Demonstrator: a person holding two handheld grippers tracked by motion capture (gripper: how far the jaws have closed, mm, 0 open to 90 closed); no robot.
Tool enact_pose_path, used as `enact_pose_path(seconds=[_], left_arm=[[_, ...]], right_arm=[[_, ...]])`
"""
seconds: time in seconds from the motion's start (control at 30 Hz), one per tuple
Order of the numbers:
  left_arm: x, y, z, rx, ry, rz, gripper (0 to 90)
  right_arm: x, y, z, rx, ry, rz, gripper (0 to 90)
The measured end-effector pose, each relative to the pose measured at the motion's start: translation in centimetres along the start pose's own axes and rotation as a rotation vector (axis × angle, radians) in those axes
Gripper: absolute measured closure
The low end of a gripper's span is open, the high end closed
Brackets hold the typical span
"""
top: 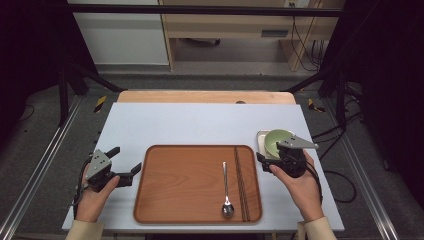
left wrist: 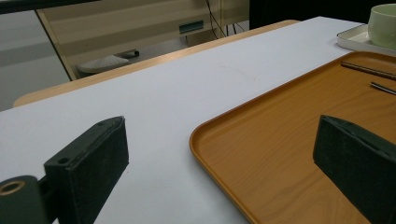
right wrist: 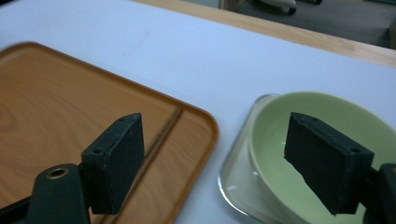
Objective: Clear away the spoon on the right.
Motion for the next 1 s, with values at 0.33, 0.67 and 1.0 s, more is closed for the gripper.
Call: enact_pose_path(seconds=[0.33, 0.67, 1.0], left_arm=[[0.1, -0.1, -0.2, -0.006, -0.007, 0.004, 2.6], [0.3, 0.1, -0.5, -0.002, -0.035, 0.001, 2.0], [1.0, 0.6, -1.4, -0.006, -0.102, -0.005, 2.0]], right_arm=[[0.4, -3.9, -1.0, 0.007, 0.094, 0.035, 15.9], [0.2, -6.0, -2.4, 0.015, 0.117, 0.052, 14.7], [-0.4, -7.7, -2.2, -0.015, 0.119, 0.071, 21.1]])
Point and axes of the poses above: each handheld gripper's, and its own axes: x roughly backward along the jaws, z roughly out of its underside, y roughly to its left, the point moved 6 cm from there along -x, roughly forward along the jaws, and after that the axes turned 9 degrees about -y, right-handed, at the moved point
